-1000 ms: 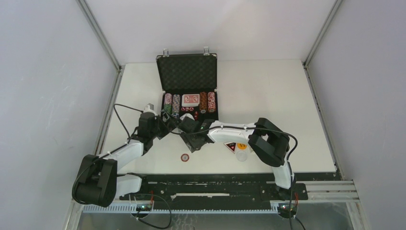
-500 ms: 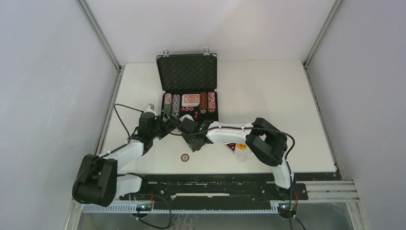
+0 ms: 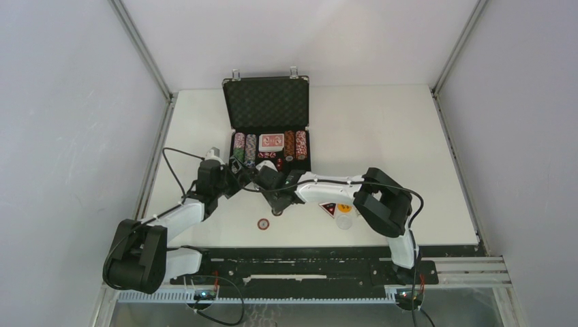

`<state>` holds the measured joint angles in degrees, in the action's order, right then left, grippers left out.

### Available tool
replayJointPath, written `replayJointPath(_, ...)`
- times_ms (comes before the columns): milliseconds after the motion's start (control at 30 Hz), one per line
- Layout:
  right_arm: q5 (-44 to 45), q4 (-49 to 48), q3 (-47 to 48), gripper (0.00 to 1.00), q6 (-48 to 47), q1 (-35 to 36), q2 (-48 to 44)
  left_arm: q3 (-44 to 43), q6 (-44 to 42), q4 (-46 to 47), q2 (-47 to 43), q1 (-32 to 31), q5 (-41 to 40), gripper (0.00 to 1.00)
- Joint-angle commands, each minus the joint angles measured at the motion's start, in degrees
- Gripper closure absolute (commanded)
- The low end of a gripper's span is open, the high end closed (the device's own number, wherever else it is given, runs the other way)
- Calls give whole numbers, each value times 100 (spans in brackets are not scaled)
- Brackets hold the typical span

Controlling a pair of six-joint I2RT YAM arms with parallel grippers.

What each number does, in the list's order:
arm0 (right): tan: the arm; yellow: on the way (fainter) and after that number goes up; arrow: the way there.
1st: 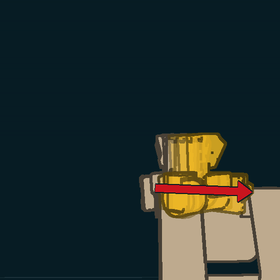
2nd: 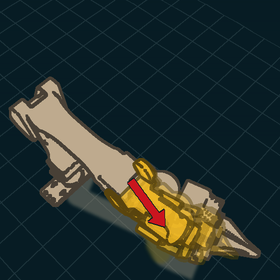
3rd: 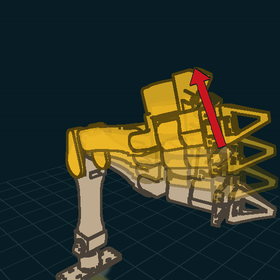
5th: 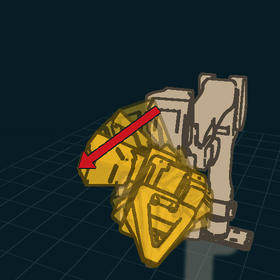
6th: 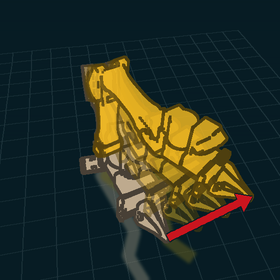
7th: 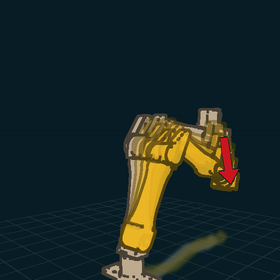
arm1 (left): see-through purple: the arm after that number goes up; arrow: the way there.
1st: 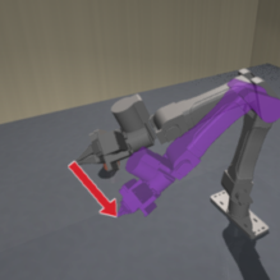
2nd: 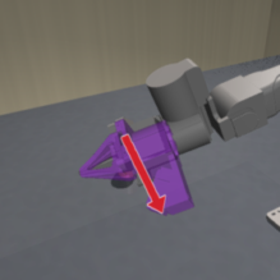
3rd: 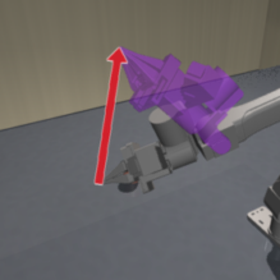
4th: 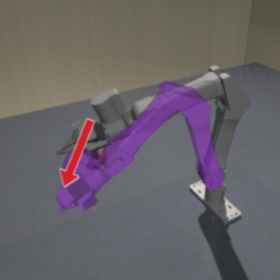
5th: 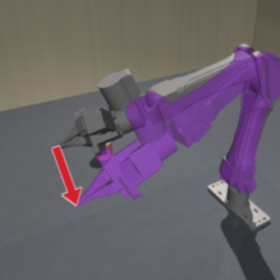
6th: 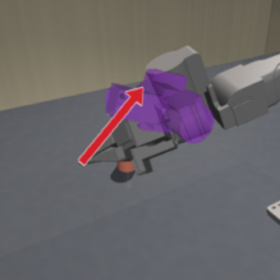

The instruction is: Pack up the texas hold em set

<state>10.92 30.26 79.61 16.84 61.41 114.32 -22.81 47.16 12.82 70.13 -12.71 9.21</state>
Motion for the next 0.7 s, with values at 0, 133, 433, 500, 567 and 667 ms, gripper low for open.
replayJointPath(0, 179, -3, -7, 55, -9, -14, -412, 106, 13, 238, 18, 32, 52, 9)
replayJointPath(133, 179, 7, -7, 55, -10, -21, -446, 102, 21, 252, 38, 34, 64, 9)
replayJointPath(433, -50, -29, 63, 34, -16, 174, -230, 110, 30, 261, 19, 33, 80, 9)
replayJointPath(500, -77, -30, 63, 33, 25, 195, -162, 124, 30, 249, -3, 34, 88, 9)
replayJointPath(567, -109, -56, 27, 33, 50, 203, -103, 136, 30, 248, -14, 34, 82, 9)
replayJointPath(667, -171, -113, 2, 33, 73, 208, -54, 132, 31, 248, 0, 34, 89, 9)
